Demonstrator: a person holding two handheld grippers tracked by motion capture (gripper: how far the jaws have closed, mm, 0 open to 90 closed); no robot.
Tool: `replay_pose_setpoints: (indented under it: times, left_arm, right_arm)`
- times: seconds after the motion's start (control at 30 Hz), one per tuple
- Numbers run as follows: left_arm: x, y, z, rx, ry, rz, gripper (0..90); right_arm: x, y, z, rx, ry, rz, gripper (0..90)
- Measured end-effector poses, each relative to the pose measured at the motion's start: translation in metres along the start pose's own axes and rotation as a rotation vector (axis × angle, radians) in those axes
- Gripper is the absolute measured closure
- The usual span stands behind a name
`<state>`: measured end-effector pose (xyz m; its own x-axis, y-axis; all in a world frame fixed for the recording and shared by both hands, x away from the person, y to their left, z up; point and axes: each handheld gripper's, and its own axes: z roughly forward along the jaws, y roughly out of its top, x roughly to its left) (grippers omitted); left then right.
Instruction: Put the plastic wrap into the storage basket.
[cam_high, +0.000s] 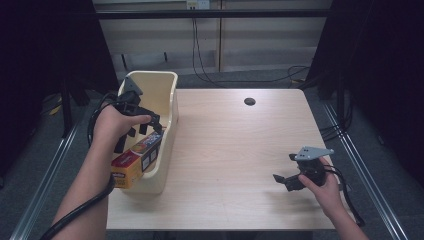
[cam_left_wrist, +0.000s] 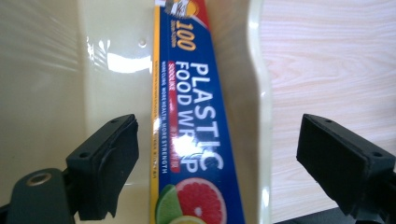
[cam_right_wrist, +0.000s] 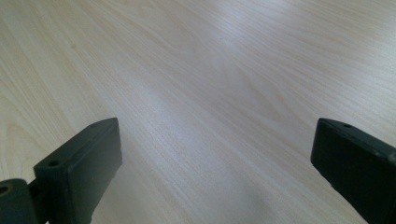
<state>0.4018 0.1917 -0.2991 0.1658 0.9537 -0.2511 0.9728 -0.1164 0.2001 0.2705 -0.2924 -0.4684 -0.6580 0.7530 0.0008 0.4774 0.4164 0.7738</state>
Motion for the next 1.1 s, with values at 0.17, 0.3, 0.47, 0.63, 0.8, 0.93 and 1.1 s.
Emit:
replay_pose_setpoints:
  times: [0.17,0.3,0.47,0.63,0.8,0.93,1.1]
  left_arm:
    - [-0.009,0.002,-0.007,-0.020,-0.018,0.020,11.1]
    - [-0.019,0.003,-0.012,-0.042,-0.031,0.042,10.5]
    - [-0.029,0.002,-0.009,-0.039,-0.036,0.079,8.5]
    - [-0.042,0.003,-0.005,-0.039,-0.042,0.118,8.4]
    - [-0.054,0.003,0.001,-0.047,-0.069,0.149,8.4]
    - [-0.064,0.003,0.010,-0.046,-0.078,0.180,8.8]
    - [-0.074,0.003,0.015,-0.060,-0.094,0.202,9.0]
  right_arm:
    - [0.000,0.000,0.000,0.001,0.002,0.002,1.8]
    - [0.000,0.000,0.000,0.000,0.003,-0.002,1.7]
    - [0.000,0.000,0.000,-0.001,0.007,-0.001,1.7]
    - [0.001,0.000,0.001,0.004,0.010,-0.006,1.8]
    - [0.001,0.000,0.000,0.003,0.007,-0.003,1.8]
    - [0.001,0.000,0.001,0.005,0.010,-0.005,1.8]
    - [0.001,0.000,0.000,0.004,0.002,0.000,1.7]
